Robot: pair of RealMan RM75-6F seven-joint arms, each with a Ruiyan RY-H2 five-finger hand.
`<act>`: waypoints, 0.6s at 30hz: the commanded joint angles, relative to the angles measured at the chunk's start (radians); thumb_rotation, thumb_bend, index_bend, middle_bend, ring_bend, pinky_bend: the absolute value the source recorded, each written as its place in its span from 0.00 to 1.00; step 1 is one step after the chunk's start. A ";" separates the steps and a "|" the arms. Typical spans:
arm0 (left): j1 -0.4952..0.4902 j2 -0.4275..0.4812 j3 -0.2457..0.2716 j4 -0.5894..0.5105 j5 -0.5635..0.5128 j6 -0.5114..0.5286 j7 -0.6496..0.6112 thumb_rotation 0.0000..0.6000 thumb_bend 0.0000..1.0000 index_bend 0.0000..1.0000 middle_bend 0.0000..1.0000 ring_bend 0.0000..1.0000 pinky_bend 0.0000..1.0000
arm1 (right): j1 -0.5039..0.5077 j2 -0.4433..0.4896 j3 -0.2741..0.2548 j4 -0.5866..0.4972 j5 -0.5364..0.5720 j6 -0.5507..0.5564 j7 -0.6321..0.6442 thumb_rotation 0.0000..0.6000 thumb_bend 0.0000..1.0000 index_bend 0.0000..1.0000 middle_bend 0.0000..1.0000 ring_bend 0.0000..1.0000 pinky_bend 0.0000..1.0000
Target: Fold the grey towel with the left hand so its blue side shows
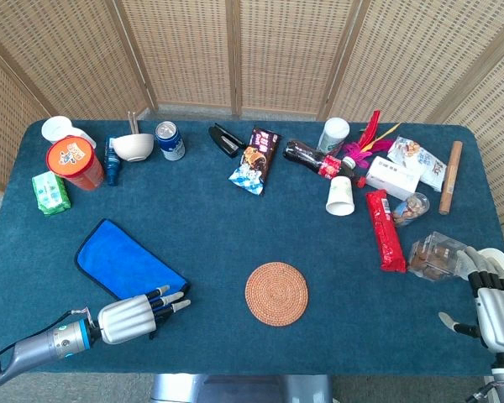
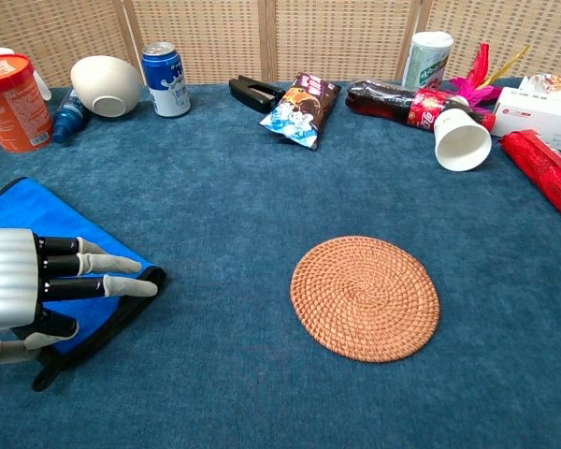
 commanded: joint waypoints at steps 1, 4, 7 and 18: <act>0.001 0.000 0.001 -0.001 0.001 -0.003 0.001 1.00 0.44 0.73 0.00 0.00 0.22 | 0.000 0.000 0.000 0.000 0.000 -0.001 0.000 1.00 0.00 0.00 0.00 0.00 0.00; 0.001 0.001 0.004 -0.002 0.005 -0.006 0.001 1.00 0.44 0.72 0.00 0.00 0.22 | 0.000 0.000 0.000 0.000 0.000 0.000 0.000 1.00 0.00 0.00 0.00 0.00 0.00; 0.001 0.002 0.003 0.000 0.008 -0.007 0.009 1.00 0.44 0.69 0.00 0.00 0.21 | 0.001 0.000 0.000 0.001 0.001 -0.002 0.000 1.00 0.00 0.00 0.00 0.00 0.00; -0.002 0.002 0.007 0.014 0.019 0.008 -0.022 1.00 0.44 0.55 0.00 0.00 0.21 | 0.003 -0.002 0.000 0.001 0.004 -0.006 -0.006 1.00 0.00 0.00 0.00 0.00 0.00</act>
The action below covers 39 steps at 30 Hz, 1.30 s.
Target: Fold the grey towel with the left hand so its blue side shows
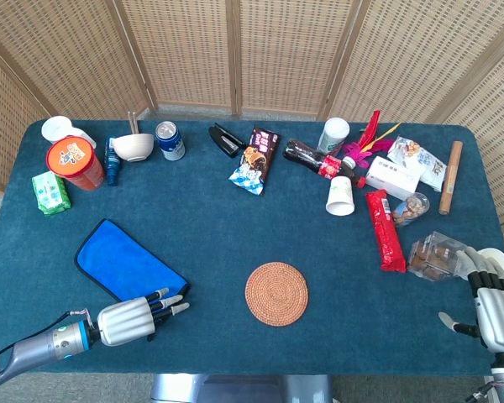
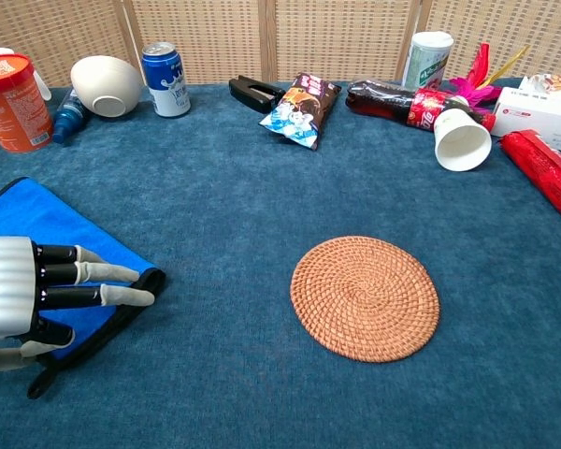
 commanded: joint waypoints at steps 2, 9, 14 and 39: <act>-0.001 0.001 -0.002 0.011 0.005 0.022 -0.023 1.00 0.44 0.49 0.00 0.00 0.21 | 0.001 -0.001 -0.001 -0.001 0.001 -0.002 -0.003 1.00 0.00 0.00 0.00 0.00 0.00; -0.006 0.006 0.003 0.024 0.015 0.046 -0.069 1.00 0.44 0.36 0.00 0.00 0.22 | 0.000 -0.001 -0.001 -0.003 0.002 0.000 -0.008 1.00 0.00 0.00 0.00 0.00 0.00; -0.009 0.007 0.006 0.026 0.013 0.033 -0.074 1.00 0.41 0.29 0.00 0.00 0.20 | 0.000 0.000 -0.001 -0.004 0.002 -0.001 -0.009 1.00 0.00 0.00 0.00 0.00 0.00; 0.010 0.030 -0.086 0.012 -0.070 0.089 -0.058 1.00 0.19 0.02 0.00 0.00 0.18 | -0.001 0.001 -0.001 -0.006 -0.001 0.002 -0.007 1.00 0.00 0.00 0.00 0.00 0.00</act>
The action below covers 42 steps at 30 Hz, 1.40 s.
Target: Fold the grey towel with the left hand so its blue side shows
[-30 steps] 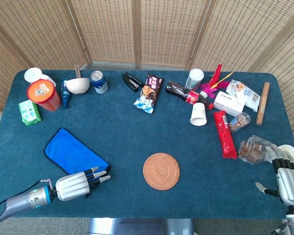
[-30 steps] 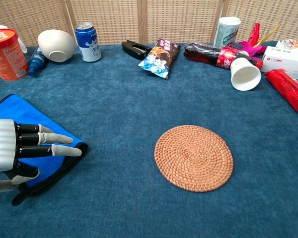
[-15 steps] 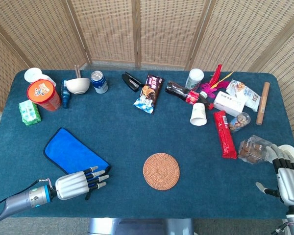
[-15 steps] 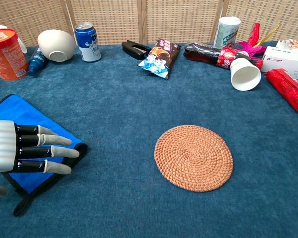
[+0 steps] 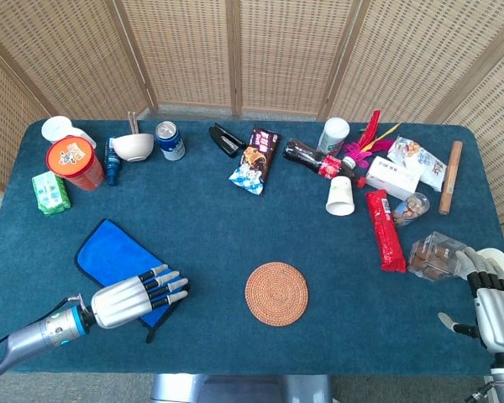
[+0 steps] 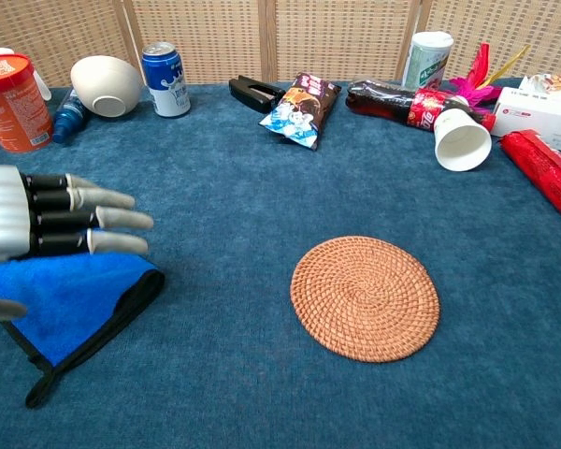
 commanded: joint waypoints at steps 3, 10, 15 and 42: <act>0.007 0.003 -0.044 0.002 -0.043 0.018 0.007 1.00 0.19 0.02 0.00 0.00 0.18 | 0.000 0.000 0.000 -0.001 -0.001 0.001 0.001 1.00 0.00 0.00 0.00 0.00 0.00; 0.058 0.047 -0.120 -0.082 -0.242 -0.063 0.096 1.00 0.19 0.00 0.00 0.00 0.12 | -0.002 0.004 0.001 -0.001 -0.002 0.005 0.009 1.00 0.00 0.00 0.00 0.00 0.00; 0.103 0.105 -0.155 -0.193 -0.370 -0.091 0.162 1.00 0.19 0.00 0.00 0.00 0.09 | 0.000 -0.003 0.006 0.012 0.005 0.007 -0.005 1.00 0.00 0.00 0.00 0.00 0.00; 0.432 0.246 -0.180 -0.409 -0.604 0.150 0.049 1.00 0.19 0.02 0.00 0.00 0.04 | -0.018 -0.048 0.033 0.062 -0.009 0.094 -0.079 1.00 0.00 0.00 0.00 0.00 0.00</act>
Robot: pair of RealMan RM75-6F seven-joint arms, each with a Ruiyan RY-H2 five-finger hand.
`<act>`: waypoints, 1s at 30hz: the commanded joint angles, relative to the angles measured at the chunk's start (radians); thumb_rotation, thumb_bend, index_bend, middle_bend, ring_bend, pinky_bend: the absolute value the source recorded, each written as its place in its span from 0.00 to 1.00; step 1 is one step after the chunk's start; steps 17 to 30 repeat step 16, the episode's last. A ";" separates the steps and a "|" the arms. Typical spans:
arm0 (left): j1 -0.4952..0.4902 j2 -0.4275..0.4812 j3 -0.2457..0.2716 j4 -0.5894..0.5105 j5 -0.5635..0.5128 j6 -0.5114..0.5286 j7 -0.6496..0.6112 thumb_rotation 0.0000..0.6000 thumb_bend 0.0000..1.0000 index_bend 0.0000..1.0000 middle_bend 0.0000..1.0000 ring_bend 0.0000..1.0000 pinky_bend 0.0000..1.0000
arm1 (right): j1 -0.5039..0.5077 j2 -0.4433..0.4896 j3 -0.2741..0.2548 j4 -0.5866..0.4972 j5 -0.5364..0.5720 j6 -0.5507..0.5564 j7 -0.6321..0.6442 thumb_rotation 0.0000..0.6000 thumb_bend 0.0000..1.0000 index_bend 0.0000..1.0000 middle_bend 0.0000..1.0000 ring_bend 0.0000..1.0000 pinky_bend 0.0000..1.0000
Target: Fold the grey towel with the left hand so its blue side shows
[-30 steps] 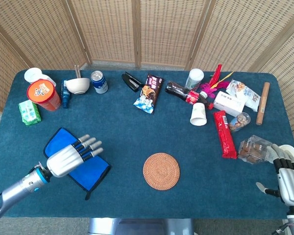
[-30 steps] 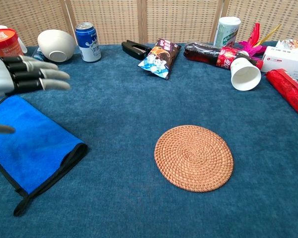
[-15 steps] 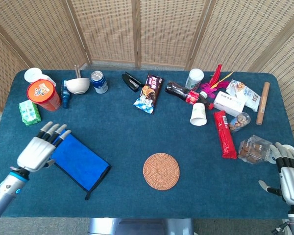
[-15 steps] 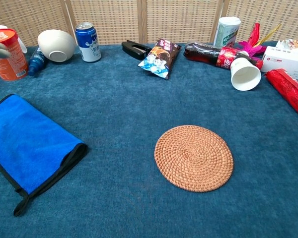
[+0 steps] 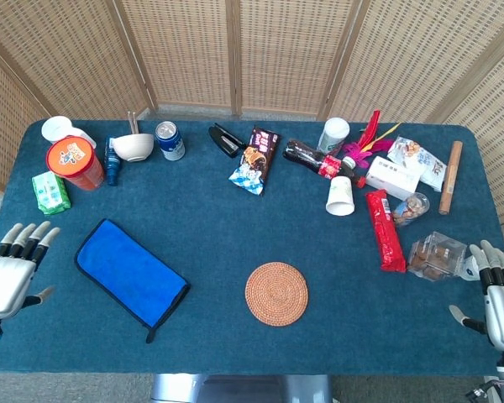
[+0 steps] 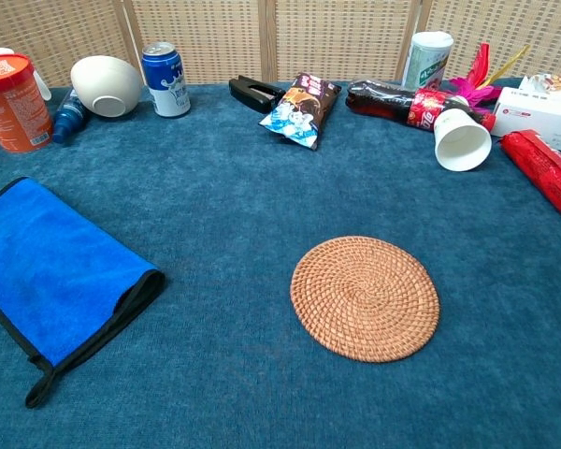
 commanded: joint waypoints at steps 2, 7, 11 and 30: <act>0.037 -0.014 -0.008 0.009 0.000 0.040 -0.050 1.00 0.19 0.02 0.00 0.00 0.04 | -0.003 -0.002 0.002 0.009 0.004 0.002 0.007 1.00 0.00 0.00 0.00 0.00 0.00; 0.060 -0.021 -0.017 0.032 0.013 0.060 -0.086 1.00 0.19 0.02 0.00 0.00 0.04 | -0.005 -0.004 0.002 0.014 0.001 0.006 0.003 1.00 0.00 0.00 0.00 0.00 0.00; 0.069 -0.015 -0.029 0.042 0.014 0.065 -0.107 1.00 0.19 0.02 0.00 0.00 0.03 | -0.005 -0.008 0.001 0.011 -0.004 0.007 -0.006 1.00 0.00 0.00 0.00 0.00 0.00; 0.077 -0.012 -0.037 0.047 0.018 0.064 -0.109 1.00 0.19 0.02 0.00 0.00 0.03 | -0.002 -0.012 -0.003 0.008 -0.006 -0.002 -0.017 1.00 0.00 0.00 0.00 0.00 0.00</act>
